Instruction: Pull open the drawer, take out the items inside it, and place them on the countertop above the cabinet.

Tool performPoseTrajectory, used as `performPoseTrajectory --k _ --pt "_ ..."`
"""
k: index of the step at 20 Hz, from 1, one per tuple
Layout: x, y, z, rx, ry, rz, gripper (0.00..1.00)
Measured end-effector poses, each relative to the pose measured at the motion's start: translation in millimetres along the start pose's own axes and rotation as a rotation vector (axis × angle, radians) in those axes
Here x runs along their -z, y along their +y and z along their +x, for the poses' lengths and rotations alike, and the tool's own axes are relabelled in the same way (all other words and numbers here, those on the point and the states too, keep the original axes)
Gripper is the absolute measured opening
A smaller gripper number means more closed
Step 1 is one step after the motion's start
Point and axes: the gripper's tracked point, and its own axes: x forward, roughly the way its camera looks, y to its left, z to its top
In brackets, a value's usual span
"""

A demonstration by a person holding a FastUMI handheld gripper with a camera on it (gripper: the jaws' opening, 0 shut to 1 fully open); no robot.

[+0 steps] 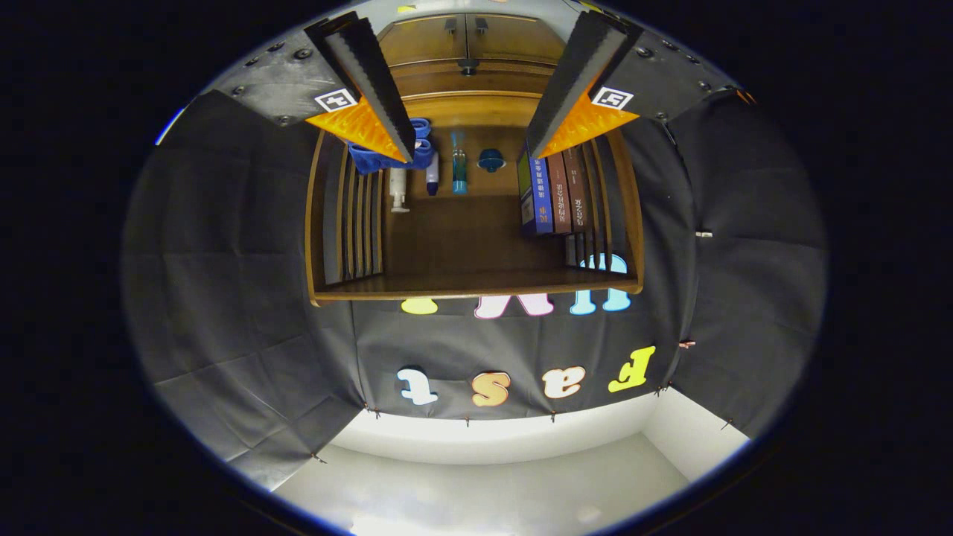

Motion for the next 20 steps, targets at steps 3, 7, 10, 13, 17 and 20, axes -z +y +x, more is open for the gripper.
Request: performPoseTrajectory --k 3,7,10,13,17,20 --pt "17.5 3.8 5.3 -0.011 0.032 0.007 0.98" --pt "51.4 11.2 16.4 -0.033 0.081 0.008 0.98" --pt "72.9 14.4 30.9 -0.037 0.104 0.017 0.99" --pt "103.4 11.1 50.0 -0.028 0.147 0.04 0.99" --pt "153.0 5.2 75.0 -0.011 0.224 0.052 1.0" --pt "188.0 4.0 89.2 0.002 0.278 0.053 0.99"
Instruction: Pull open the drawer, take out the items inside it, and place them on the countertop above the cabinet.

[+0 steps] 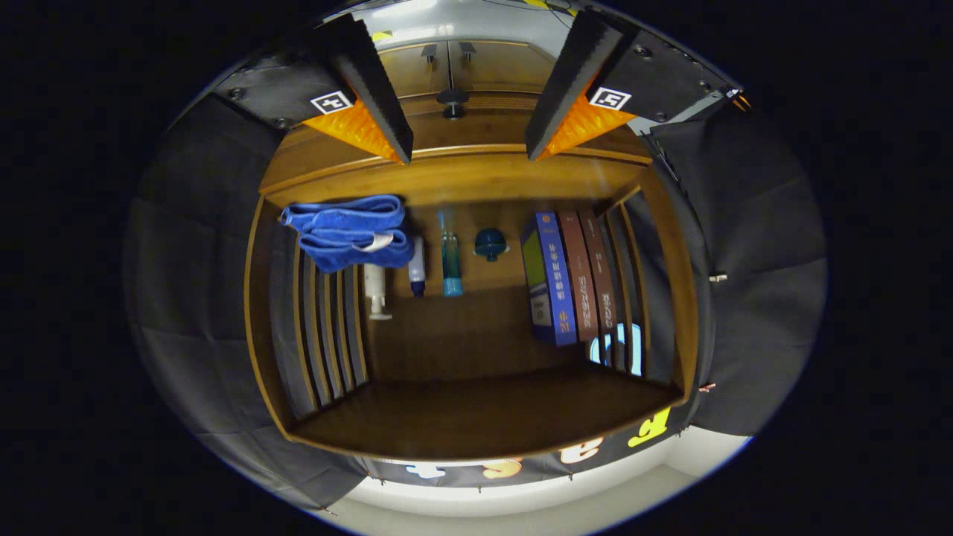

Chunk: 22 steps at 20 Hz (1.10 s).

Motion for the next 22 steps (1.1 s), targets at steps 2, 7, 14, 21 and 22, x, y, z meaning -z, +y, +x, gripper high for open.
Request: performPoseTrajectory --k 2,7,14,21,22 --pt "22.0 -5.8 13.7 0.007 0.034 0.002 0.99" --pt "69.6 -14.6 46.2 0.029 0.125 0.01 0.99" --pt "114.1 -25.9 76.5 0.046 0.23 0.042 0.85" --pt "128.9 -26.1 89.6 0.055 0.255 0.011 0.54" --pt "131.4 -25.6 90.0 0.05 0.261 0.004 0.46"
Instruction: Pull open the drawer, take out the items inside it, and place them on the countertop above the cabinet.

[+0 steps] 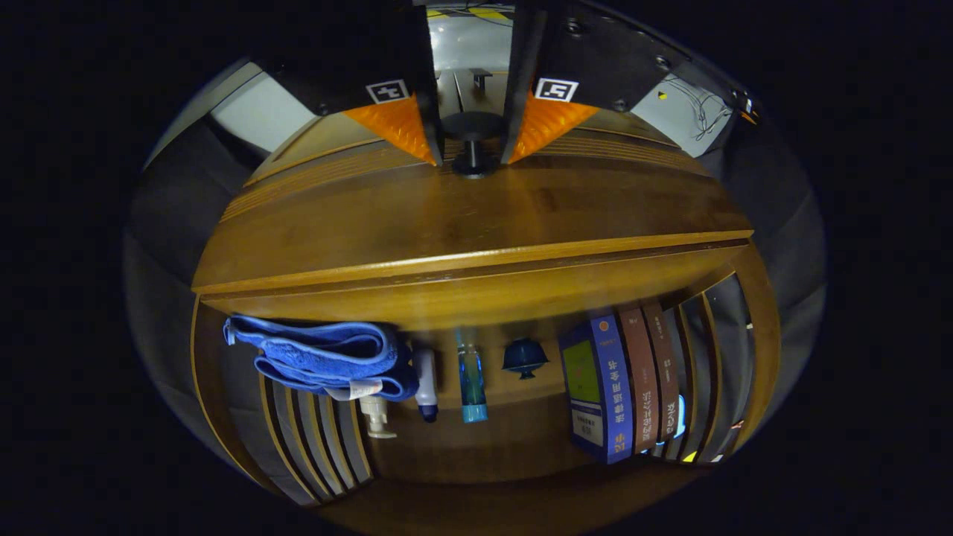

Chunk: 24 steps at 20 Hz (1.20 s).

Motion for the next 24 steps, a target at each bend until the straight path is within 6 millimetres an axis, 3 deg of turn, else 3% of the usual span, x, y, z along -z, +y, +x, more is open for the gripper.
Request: performPoseTrajectory --k 3,4,10,24 --pt "-0.8 -0.2 -5.0 0.007 0.014 -0.036 0.38" --pt "-0.9 -0.2 -3.9 0.013 0.019 -0.058 0.27" --pt "3.9 -1.0 -11.8 0.004 0.067 -0.057 0.26" --pt "59.4 -11.9 -121.8 -0.003 0.179 -0.034 0.26"
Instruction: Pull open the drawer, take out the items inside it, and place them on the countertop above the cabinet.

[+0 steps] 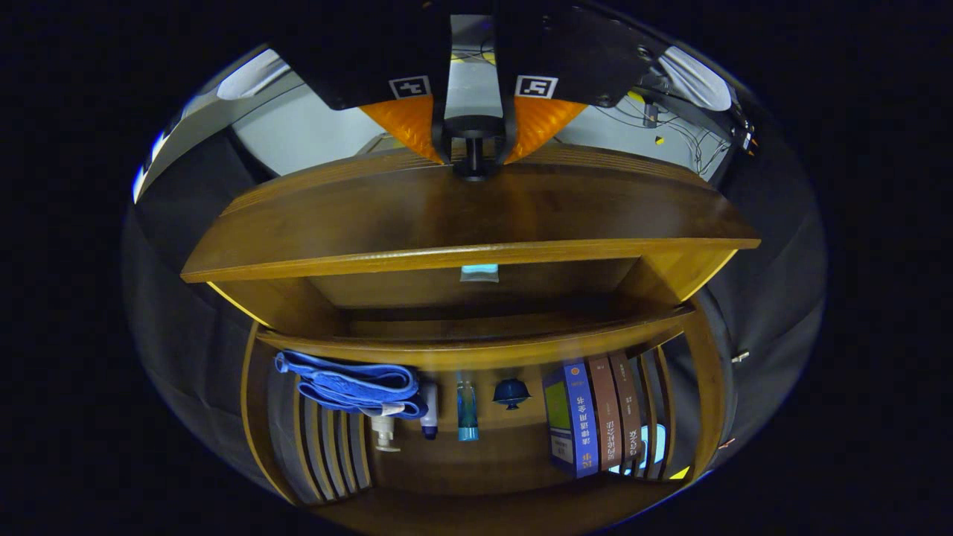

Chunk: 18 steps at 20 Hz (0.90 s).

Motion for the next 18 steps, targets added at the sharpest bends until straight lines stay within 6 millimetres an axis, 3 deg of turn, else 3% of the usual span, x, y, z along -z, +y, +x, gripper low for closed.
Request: performPoseTrajectory --k 8,10,15,18 --pt "34.3 -4.3 -38.2 0.004 0.046 -0.006 0.26" --pt "46.9 -5.8 -42.2 0.005 0.081 0.006 0.26" --pt "47.6 -5.0 -40.0 0.008 0.07 0.025 0.27" --pt "44.3 -13.5 -52.1 0.033 0.07 0.039 0.63"
